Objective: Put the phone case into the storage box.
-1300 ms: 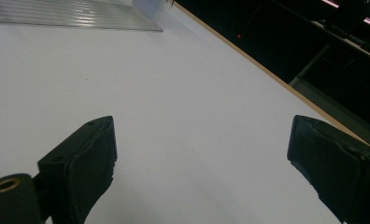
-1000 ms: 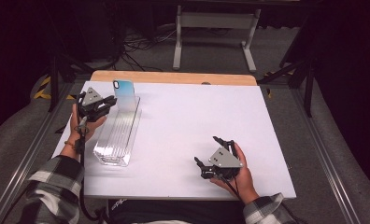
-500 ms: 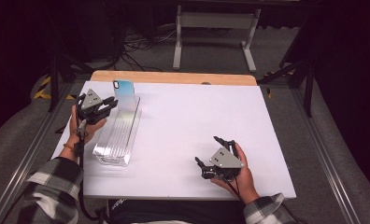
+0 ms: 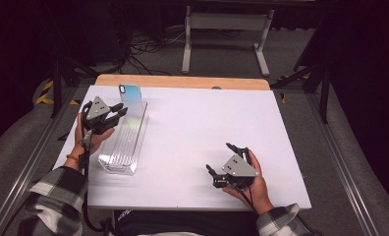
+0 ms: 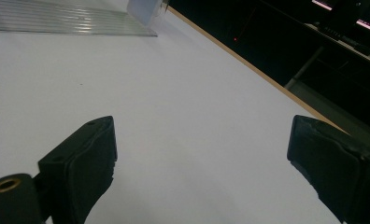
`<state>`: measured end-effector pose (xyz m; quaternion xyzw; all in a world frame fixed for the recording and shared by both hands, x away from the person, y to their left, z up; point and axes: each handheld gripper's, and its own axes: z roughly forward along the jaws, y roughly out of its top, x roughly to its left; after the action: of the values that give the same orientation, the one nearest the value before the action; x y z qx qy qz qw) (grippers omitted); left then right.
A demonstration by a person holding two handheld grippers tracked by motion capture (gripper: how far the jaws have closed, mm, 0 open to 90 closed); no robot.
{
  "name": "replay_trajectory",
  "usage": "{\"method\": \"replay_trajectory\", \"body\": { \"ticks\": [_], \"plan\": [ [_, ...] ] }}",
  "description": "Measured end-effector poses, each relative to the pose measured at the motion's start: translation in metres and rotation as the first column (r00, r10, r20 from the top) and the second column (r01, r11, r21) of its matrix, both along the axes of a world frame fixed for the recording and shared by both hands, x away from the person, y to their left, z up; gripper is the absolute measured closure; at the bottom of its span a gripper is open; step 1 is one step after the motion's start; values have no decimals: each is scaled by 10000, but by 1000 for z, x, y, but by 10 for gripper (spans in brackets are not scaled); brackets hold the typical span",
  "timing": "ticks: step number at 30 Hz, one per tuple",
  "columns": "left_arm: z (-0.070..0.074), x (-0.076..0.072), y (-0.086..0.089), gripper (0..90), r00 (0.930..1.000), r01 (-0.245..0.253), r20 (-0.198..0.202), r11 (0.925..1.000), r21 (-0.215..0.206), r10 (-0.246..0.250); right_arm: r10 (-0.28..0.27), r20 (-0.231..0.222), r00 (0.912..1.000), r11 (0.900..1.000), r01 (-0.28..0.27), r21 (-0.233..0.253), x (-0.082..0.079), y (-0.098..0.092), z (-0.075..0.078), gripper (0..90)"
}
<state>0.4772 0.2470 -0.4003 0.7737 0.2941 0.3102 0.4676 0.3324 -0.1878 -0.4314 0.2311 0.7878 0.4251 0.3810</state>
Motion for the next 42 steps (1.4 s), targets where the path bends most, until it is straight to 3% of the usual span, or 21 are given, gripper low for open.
{"method": "replay_trajectory", "body": {
  "ticks": [4, 12, 22, 42],
  "plan": [
    [0, -4, 2, 722, 10000, 21, 44, 9994, -351, -20, 66, -45, 10000, 9999, -66, 88, 0, -1, 0, 88],
    [3, -9, 4, 706, 9998, -6, 184, 9984, -557, 16, 33, 18, 10000, 10000, -33, 26, 0, 0, 0, 88],
    [4, -15, -1, 671, 9992, 283, 298, 9992, -267, -275, 36, 30, 10000, 10000, -36, 24, 0, 0, 1, 88],
    [8, -27, -5, 599, 9966, 607, 569, 9978, -282, -590, 48, 26, 10000, 10000, -48, 26, 0, 0, 1, 88]
  ]
}}
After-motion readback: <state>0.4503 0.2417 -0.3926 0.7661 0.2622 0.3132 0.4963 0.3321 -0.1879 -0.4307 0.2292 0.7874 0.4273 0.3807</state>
